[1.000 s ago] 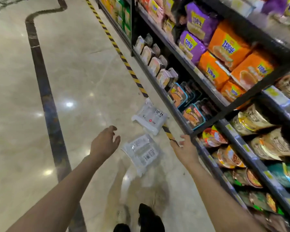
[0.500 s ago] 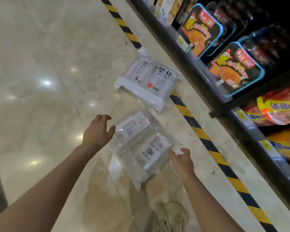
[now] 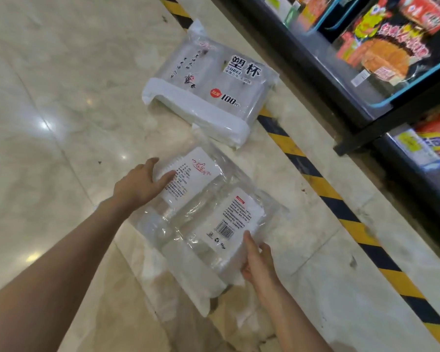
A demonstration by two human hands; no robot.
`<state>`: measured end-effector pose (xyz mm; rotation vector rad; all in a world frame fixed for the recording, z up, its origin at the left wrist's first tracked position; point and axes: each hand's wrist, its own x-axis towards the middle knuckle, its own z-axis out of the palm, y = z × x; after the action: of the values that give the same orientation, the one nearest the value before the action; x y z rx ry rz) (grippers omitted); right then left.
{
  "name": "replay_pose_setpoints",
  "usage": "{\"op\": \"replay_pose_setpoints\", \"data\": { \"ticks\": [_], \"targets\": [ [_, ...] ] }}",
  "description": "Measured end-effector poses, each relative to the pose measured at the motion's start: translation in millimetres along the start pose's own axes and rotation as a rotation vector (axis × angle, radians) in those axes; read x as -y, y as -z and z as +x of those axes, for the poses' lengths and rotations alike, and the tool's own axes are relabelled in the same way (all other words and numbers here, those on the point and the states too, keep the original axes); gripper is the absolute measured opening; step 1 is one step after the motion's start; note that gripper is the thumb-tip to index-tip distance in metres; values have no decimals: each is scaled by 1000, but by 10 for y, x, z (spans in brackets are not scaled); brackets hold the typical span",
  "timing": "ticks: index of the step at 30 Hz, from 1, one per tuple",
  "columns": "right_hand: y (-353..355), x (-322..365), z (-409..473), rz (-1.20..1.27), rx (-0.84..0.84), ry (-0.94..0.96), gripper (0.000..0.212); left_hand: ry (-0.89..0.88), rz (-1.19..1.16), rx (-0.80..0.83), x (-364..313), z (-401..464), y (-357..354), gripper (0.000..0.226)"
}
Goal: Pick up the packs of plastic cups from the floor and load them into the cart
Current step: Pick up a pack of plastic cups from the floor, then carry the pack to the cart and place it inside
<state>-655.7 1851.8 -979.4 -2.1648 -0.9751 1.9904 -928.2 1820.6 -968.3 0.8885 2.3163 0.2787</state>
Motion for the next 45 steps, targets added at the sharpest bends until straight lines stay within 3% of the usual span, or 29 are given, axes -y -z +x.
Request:
{"op": "replay_pose_setpoints", "data": {
  "ticks": [6,10,15,20,23,35,41,45],
  "targets": [
    [27,142,-257,62,-73,128,56,-18,-92,-98,-4,-225,67,68],
    [132,297,-558,46,-137,247,67,-17,-219,-147,-78,-490,269,71],
    [240,689,-1047,95,-154,391,67,-41,-350,-215,-386,-850,781,104],
    [402,1331,-1784,145,-197,592,57,-117,-443,-327,-856,-1260,1554,106],
    [526,1757,-2410,178,-217,686,63,-166,-511,-405,-1169,-1645,2120,100],
    [1305,3231,-5767,289,-307,1042,47,-429,-596,-587,-2703,-3601,4919,86],
    [1756,3389,-7394,379,-403,1113,51,-602,-608,-603,-3352,-4784,6018,48],
    [2138,3215,-8135,426,-493,1130,51,-701,-615,-522,-3674,-5264,6316,68]
  ]
}}
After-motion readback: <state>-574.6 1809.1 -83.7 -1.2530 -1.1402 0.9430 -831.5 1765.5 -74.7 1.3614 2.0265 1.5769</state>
